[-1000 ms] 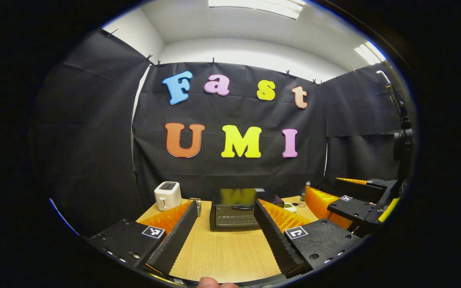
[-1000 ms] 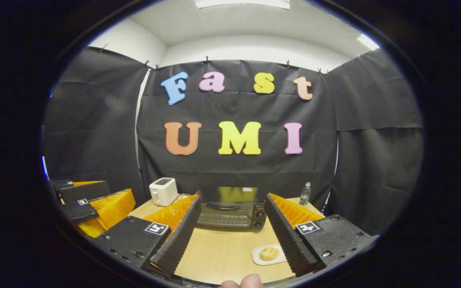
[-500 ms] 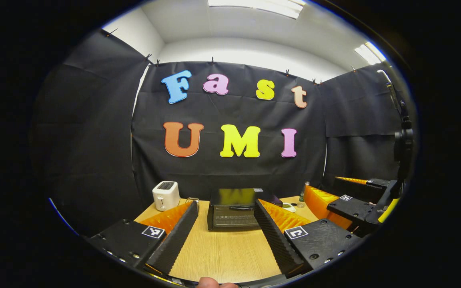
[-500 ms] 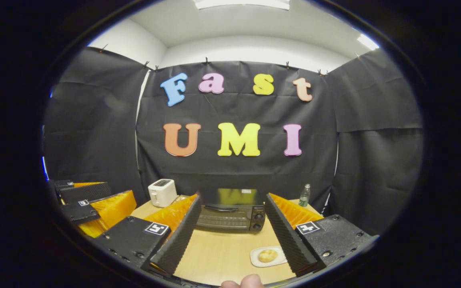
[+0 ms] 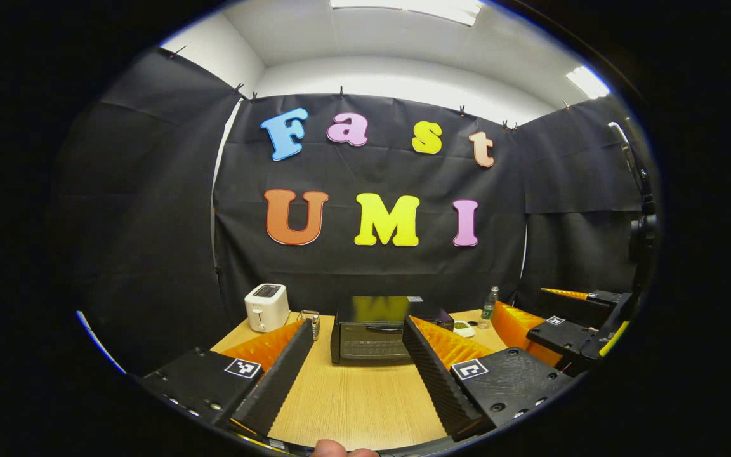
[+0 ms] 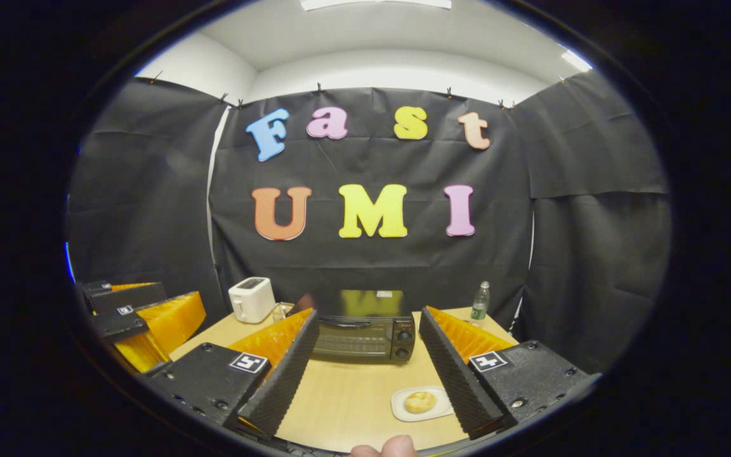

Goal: Open the electric oven with the left hand, put the food in, and close the electric oven.

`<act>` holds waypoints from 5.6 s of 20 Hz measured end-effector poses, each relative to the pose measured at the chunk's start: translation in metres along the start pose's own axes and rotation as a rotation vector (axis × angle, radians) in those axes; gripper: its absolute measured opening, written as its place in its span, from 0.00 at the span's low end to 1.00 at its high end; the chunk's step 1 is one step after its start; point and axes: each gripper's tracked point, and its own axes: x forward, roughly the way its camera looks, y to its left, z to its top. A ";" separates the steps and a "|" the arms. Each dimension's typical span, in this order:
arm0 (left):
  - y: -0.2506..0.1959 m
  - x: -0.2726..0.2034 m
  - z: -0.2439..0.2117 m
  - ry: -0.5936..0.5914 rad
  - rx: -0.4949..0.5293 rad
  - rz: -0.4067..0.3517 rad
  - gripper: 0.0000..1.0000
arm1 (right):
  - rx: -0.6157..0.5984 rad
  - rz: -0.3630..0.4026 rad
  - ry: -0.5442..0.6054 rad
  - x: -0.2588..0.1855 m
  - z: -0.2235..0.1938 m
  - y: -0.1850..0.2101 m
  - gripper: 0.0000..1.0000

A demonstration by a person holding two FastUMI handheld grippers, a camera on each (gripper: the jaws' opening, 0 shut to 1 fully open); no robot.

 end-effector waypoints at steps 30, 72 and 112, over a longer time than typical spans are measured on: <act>-0.074 0.318 -0.166 0.385 0.043 -0.012 0.94 | 0.054 -0.273 0.140 0.102 -0.069 -0.287 0.98; -0.058 0.143 -0.308 0.713 -0.027 0.024 0.94 | 0.053 -0.158 0.374 0.042 -0.162 -0.241 0.98; -0.021 0.095 -0.083 0.311 -0.030 0.067 0.93 | 0.048 0.028 0.630 0.122 -0.332 -0.115 0.76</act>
